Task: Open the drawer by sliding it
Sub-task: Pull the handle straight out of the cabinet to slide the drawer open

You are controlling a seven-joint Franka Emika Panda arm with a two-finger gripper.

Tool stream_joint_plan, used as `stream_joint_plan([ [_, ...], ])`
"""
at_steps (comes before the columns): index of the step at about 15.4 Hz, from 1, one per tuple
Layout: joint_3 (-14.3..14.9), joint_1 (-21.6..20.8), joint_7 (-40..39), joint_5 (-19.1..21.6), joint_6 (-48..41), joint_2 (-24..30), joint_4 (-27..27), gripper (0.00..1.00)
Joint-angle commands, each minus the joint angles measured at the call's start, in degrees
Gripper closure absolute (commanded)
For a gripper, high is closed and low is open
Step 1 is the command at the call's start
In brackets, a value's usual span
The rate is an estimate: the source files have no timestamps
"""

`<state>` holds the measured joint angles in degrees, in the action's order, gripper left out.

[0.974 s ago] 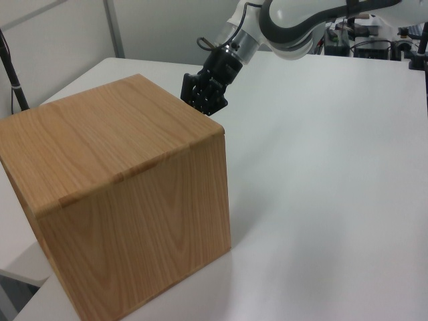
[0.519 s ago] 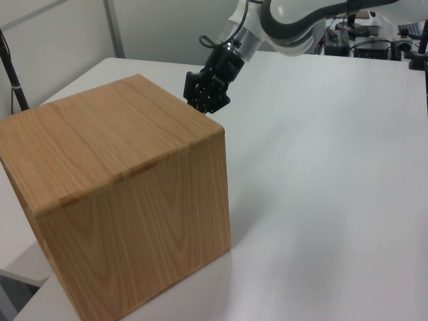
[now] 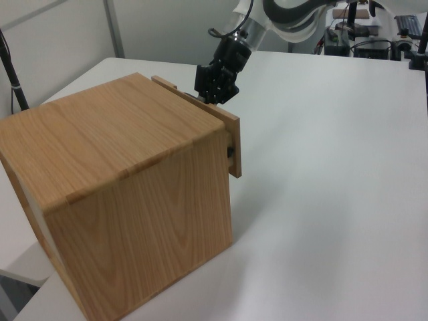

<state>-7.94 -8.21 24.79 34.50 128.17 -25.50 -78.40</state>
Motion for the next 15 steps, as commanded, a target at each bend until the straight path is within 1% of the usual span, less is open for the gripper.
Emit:
stream_joint_plan([
  [1,0.65,2.14,-2.99,-1.01,-1.43,5.19,-3.95,1.0],
  [3,0.82,2.23,-4.31,-1.1,-3.27,5.2,-3.95,1.0],
  [6,0.82,3.46,-5.89,-1.1,-5.82,5.81,-4.04,1.0],
  [10,0.82,6.35,-8.0,-1.1,-10.13,6.95,-4.13,1.0],
  [12,0.91,7.93,-10.1,-1.1,-14.34,7.48,-4.13,1.0],
  [15,1.0,8.99,-11.69,-1.1,-15.23,8.27,-4.65,1.0],
])
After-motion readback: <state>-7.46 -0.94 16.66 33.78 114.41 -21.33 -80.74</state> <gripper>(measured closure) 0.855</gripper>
